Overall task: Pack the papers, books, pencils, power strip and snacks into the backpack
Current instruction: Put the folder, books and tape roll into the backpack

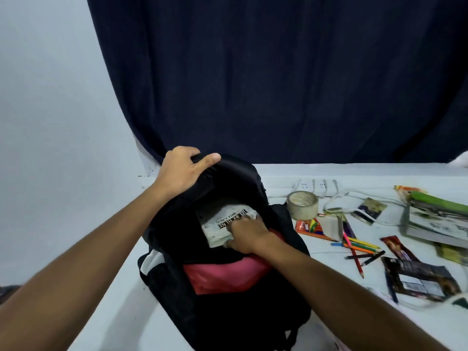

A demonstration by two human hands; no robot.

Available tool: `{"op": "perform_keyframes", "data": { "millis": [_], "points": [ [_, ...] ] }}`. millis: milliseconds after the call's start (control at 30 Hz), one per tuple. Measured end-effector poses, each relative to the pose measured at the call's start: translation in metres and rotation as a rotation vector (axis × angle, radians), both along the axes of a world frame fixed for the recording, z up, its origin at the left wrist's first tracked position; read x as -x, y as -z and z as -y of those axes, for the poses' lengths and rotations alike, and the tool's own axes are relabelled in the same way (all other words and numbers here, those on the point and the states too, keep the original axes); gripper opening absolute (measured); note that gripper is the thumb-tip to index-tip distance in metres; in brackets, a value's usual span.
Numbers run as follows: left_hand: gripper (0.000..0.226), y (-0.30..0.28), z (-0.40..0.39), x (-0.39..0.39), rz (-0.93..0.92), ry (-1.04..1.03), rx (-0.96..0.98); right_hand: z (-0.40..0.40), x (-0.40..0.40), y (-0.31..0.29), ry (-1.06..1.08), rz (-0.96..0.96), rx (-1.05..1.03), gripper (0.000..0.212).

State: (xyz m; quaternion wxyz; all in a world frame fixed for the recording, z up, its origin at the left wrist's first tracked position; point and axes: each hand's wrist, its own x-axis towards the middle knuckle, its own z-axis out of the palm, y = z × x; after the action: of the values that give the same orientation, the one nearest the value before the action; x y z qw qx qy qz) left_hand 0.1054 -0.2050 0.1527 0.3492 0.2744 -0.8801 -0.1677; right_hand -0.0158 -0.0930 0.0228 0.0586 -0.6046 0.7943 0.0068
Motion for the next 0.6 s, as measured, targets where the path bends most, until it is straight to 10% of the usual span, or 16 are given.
{"op": "perform_keyframes", "data": {
  "millis": [400,600],
  "points": [
    [0.084,0.003,-0.028,0.024,-0.02,0.067,0.031,-0.042,0.033,-0.005,0.116,0.098,0.052,0.032],
    [0.066,0.017,-0.033,0.017,-0.006,-0.014,0.034,-0.07,0.04,-0.019,-0.095,0.533,0.136,0.043]
  ]
}}
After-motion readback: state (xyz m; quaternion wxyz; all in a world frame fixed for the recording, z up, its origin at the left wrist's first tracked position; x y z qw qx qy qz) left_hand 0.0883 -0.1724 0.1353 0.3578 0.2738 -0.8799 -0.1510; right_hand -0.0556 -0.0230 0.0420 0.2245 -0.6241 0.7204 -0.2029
